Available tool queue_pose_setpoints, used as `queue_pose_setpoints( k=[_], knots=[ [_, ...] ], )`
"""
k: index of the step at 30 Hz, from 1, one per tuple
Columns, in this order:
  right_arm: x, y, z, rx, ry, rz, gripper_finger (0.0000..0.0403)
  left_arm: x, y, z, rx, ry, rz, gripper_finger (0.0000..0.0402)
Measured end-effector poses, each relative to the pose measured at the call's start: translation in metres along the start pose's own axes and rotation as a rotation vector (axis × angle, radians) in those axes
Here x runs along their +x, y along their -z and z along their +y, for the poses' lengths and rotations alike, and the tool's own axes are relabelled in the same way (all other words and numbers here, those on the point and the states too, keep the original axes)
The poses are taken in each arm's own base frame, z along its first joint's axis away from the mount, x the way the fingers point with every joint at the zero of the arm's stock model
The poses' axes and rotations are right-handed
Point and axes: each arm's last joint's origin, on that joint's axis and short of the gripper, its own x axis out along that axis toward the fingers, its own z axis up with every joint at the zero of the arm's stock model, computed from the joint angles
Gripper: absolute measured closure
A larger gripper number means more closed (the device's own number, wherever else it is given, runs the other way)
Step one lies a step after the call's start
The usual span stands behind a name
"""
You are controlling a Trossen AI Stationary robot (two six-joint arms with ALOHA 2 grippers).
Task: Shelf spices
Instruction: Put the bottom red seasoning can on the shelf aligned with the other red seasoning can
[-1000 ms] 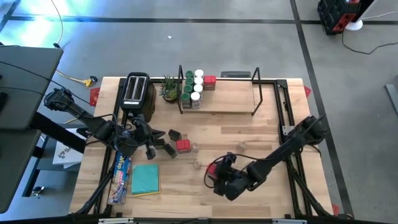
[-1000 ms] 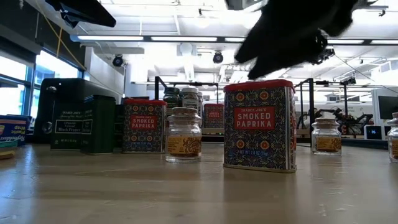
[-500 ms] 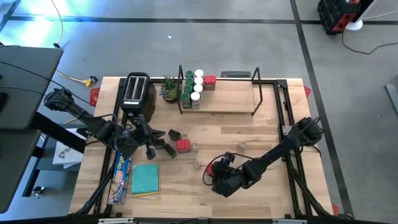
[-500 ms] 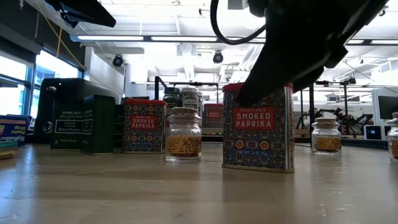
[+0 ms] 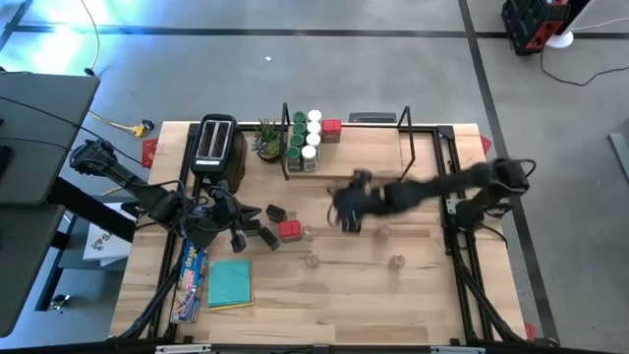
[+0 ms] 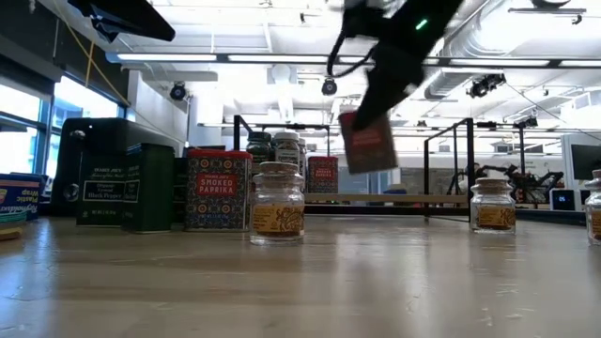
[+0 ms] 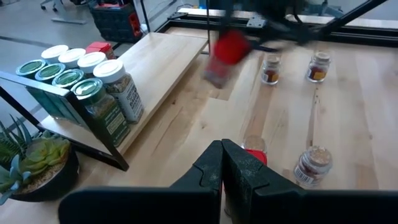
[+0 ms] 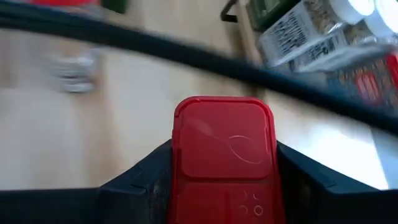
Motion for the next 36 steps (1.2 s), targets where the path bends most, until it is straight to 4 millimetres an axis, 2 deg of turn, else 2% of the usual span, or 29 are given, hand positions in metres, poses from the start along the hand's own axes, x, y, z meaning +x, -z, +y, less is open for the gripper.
queue_pose_setpoints(
  k=[4, 7, 10, 13, 16, 23, 28, 31, 36],
  knots=[
    [0.036, -0.005, -0.068, -0.061, -0.117, -0.029, 0.0200, 0.000, 0.000, 0.000, 0.000, 0.000, 0.001, 0.0399],
    [0.053, -0.001, -0.113, -0.042, -0.130, -0.083, 0.0200, 0.000, 0.000, 0.000, 0.000, -0.001, 0.000, 0.0399],
    [0.067, 0.007, -0.147, -0.002, -0.176, -0.130, 0.0200, 0.000, 0.000, 0.000, -0.001, 0.000, 0.000, 0.0399],
    [0.079, 0.012, -0.168, 0.038, -0.203, -0.186, 0.0200, 0.000, -0.001, 0.000, 0.000, -0.001, -0.005, 0.0399],
    [0.091, 0.018, -0.180, 0.073, -0.193, -0.178, 0.0199, 0.001, -0.001, 0.000, 0.001, -0.003, -0.004, 0.0399],
    [0.101, 0.023, -0.186, 0.085, -0.184, -0.168, 0.0096, 0.001, -0.001, 0.000, -0.007, -0.002, -0.003, 0.0399],
    [0.100, 0.020, -0.188, 0.088, -0.146, -0.195, 0.0073, 0.001, -0.001, 0.000, -0.007, -0.002, -0.004, 0.0399],
    [0.093, 0.015, -0.190, 0.087, -0.096, -0.191, 0.0071, 0.001, -0.001, 0.000, -0.014, -0.002, -0.003, 0.0399],
    [0.063, 0.004, -0.188, 0.105, -0.089, -0.141, 0.0070, 0.001, -0.001, 0.000, -0.016, 0.000, -0.002, 0.0399]
  ],
)
